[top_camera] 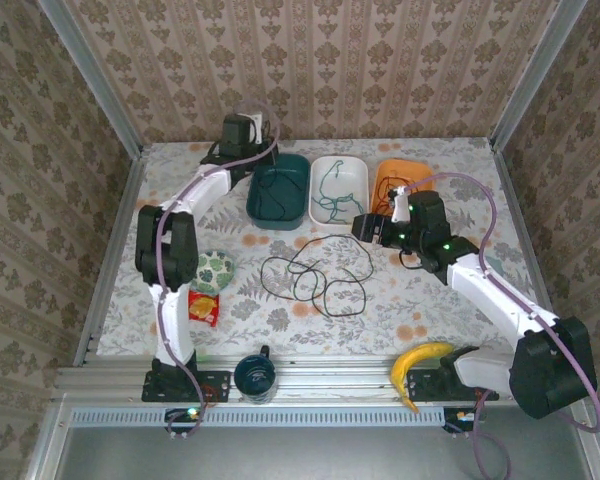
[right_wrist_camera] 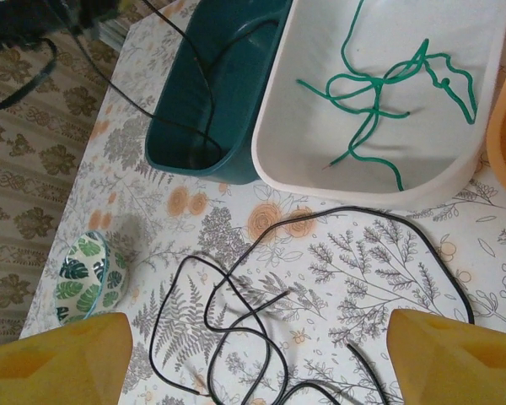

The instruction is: Untangle the cables

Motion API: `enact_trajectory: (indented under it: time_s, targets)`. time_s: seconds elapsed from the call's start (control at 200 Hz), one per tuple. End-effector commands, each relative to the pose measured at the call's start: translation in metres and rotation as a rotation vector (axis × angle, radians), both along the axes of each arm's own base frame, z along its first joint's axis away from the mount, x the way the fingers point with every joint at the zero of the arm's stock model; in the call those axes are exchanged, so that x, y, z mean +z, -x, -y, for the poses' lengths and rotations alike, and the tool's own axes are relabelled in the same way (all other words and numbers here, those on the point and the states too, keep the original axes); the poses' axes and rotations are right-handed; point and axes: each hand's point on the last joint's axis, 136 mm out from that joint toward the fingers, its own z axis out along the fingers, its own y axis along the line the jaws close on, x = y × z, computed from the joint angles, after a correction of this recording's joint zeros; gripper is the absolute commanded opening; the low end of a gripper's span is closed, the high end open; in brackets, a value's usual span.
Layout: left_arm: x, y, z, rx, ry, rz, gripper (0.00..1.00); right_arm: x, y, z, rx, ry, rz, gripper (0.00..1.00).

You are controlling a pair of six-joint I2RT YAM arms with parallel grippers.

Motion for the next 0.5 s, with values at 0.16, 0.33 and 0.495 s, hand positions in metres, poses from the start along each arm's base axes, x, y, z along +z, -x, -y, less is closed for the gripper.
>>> enact_trajectory:
  time_s: [0.16,0.33,0.495]
  targets:
    - [-0.041,0.006,0.0,-0.012,-0.228,-0.131,0.21,0.001,0.002,0.008,-0.022,0.018,0.017,0.8]
    - [-0.014,0.004,-0.009,0.046,-0.35,-0.056,0.58,0.0,0.002,0.01,-0.027,0.019,0.013,0.8]
    - [0.019,0.01,-0.02,0.077,-0.488,0.009,0.75,-0.001,0.002,0.01,-0.028,0.017,0.013,0.8]
